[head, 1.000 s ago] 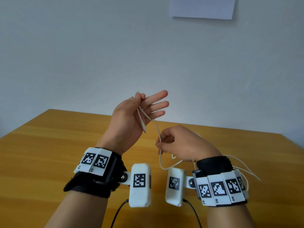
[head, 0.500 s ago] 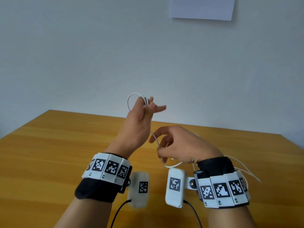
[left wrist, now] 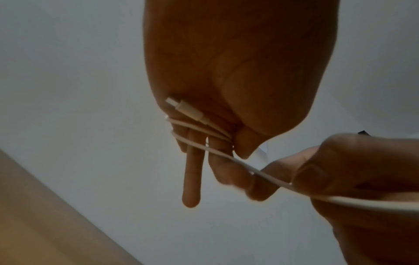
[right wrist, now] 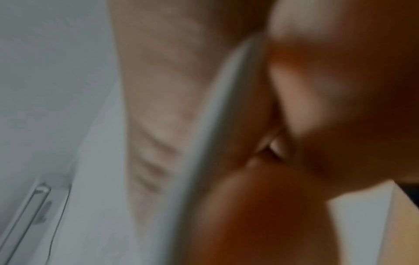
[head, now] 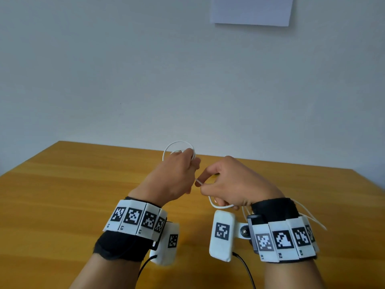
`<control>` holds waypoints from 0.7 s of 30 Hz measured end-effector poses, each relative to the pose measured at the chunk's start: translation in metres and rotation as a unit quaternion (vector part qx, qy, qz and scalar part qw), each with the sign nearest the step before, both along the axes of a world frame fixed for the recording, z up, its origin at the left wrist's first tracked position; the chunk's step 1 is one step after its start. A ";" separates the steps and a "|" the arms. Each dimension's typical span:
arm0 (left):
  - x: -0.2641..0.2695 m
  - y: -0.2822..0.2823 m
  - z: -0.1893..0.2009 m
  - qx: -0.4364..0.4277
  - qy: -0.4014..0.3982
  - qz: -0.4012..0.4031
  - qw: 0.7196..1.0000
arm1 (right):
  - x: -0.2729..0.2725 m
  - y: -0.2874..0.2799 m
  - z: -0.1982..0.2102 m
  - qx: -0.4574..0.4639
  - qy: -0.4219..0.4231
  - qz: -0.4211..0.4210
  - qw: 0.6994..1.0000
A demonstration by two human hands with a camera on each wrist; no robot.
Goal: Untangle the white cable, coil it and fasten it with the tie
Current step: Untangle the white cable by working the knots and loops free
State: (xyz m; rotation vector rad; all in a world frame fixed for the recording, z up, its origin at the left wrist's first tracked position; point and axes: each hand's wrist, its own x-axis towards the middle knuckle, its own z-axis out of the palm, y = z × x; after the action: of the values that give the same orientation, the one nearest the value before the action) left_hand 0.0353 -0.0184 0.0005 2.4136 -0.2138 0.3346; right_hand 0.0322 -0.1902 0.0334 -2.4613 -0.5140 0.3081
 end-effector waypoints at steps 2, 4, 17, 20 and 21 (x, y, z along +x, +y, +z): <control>0.001 0.002 0.001 0.004 0.011 0.008 1.000 | 0.001 0.000 0.001 0.003 -0.008 -0.002 1.000; 0.002 0.007 0.000 0.004 0.020 0.019 1.000 | 0.002 -0.002 0.001 0.026 -0.010 -0.013 1.000; -0.004 0.021 0.005 -0.084 0.037 0.056 0.994 | 0.011 -0.015 0.001 0.235 -0.135 -0.038 0.962; -0.004 0.022 0.006 -0.134 0.044 0.043 0.989 | 0.015 -0.018 -0.001 0.247 -0.147 -0.063 0.956; -0.004 0.022 0.006 -0.152 0.046 0.036 0.987 | 0.016 -0.018 -0.002 0.251 -0.155 -0.072 0.953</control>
State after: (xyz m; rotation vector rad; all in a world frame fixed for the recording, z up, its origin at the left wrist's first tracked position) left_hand 0.0313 0.0038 0.0070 2.1317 -0.0296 0.2665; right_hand 0.0480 -0.2083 0.0312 -2.0350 -0.4676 -0.2506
